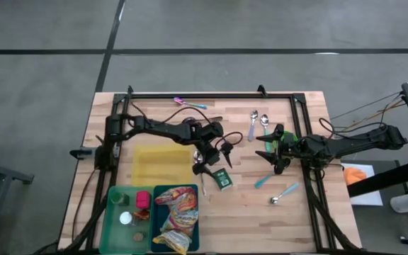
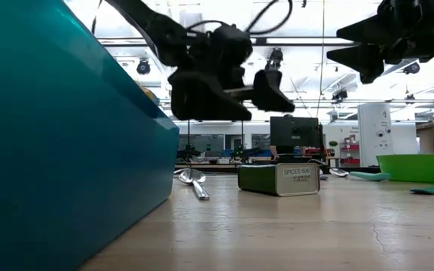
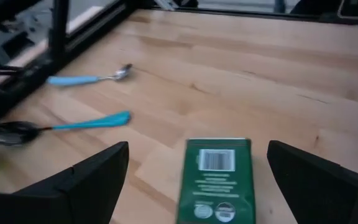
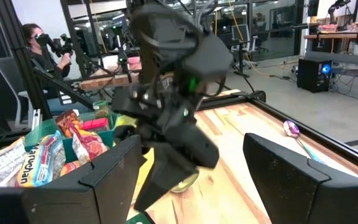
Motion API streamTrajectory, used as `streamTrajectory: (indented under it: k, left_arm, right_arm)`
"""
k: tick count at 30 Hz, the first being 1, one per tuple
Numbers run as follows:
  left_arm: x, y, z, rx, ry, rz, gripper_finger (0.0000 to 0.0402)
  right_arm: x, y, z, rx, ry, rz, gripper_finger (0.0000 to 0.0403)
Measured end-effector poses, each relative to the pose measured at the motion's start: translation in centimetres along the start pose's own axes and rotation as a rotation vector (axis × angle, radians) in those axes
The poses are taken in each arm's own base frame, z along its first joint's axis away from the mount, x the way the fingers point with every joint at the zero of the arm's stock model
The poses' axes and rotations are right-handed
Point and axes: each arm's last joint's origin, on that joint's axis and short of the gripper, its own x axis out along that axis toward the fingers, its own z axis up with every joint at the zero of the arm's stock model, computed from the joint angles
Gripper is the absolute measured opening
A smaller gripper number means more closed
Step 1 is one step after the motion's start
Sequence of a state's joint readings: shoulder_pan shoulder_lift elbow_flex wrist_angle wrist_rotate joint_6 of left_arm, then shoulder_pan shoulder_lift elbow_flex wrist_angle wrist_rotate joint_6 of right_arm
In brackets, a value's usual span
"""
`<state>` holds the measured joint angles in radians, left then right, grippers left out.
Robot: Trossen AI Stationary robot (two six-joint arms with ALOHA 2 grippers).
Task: Pick & Place Food Item
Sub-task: Put the black spice can into the green bin
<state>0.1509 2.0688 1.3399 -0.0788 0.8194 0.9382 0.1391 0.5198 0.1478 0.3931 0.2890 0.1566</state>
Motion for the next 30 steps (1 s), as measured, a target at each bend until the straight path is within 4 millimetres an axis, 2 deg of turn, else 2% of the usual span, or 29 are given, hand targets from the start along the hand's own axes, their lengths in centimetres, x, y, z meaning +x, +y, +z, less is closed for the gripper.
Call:
streamTrajectory:
  k: [5, 22, 27, 30]
  left_arm:
    - [0.6, 0.1, -1.6, -0.059, 0.002, -0.018, 0.0381]
    - [0.8, -0.1, -1.9, -0.12, 0.012, -0.028, 0.0381]
    - [1.6, -0.4, -3.1, -0.137, 0.023, -0.041, 0.0381]
    - [1.7, -0.3, -3.1, -0.123, 0.014, -0.033, 0.0381]
  right_arm:
    - [0.0, 0.0, 0.0, 0.0, 0.0, 0.0, 0.0281]
    - [0.0, 0.0, 0.0, 0.0, 0.0, 0.0, 0.0281]
    - [0.0, 0.0, 0.0, 0.0, 0.0, 0.0, 0.0281]
    - [0.0, 0.0, 0.0, 0.0, -0.001, 0.0, 0.0281]
